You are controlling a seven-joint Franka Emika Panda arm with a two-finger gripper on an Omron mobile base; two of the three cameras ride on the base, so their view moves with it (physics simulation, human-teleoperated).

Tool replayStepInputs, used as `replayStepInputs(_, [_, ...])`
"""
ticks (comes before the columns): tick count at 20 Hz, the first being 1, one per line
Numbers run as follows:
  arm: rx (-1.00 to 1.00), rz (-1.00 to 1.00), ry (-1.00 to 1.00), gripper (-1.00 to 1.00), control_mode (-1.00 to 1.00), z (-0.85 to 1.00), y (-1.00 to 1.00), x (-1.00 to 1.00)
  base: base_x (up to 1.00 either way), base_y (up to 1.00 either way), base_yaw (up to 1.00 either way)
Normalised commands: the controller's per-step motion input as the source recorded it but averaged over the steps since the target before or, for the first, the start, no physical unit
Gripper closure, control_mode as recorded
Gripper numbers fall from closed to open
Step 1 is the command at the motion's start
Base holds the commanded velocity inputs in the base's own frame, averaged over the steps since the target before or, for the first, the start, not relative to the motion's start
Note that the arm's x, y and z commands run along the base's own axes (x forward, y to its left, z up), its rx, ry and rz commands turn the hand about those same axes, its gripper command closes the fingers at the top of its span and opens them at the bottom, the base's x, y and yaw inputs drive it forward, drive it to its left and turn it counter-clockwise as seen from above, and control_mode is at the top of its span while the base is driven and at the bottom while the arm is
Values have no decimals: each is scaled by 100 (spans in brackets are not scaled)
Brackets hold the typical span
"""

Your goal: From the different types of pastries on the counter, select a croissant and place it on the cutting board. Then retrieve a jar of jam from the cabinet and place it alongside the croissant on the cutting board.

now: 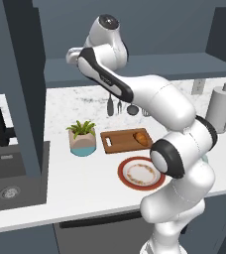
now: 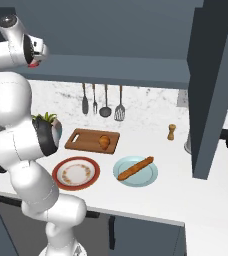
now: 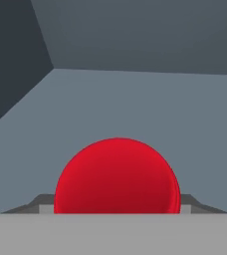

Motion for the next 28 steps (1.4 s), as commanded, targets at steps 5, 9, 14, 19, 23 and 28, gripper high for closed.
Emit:
replayStepInputs(5, [3,0,-6,100,-100,11,-11,-40,0,0,0])
replayStepInputs(9, [0,0,-2,100,-100,0,-30,-46,0,0,0])
replayStepInputs(14, [1,0,-3,100,-100,2,-35,-46,0,0,0])
replayStepInputs(19, [0,0,0,100,-100,2,-20,-67,0,0,0])
replayStepInputs(23, [0,0,0,100,-100,1,-14,-77,0,0,0])
replayStepInputs(28, [0,0,0,100,-100,2,-27,-72,0,0,0])
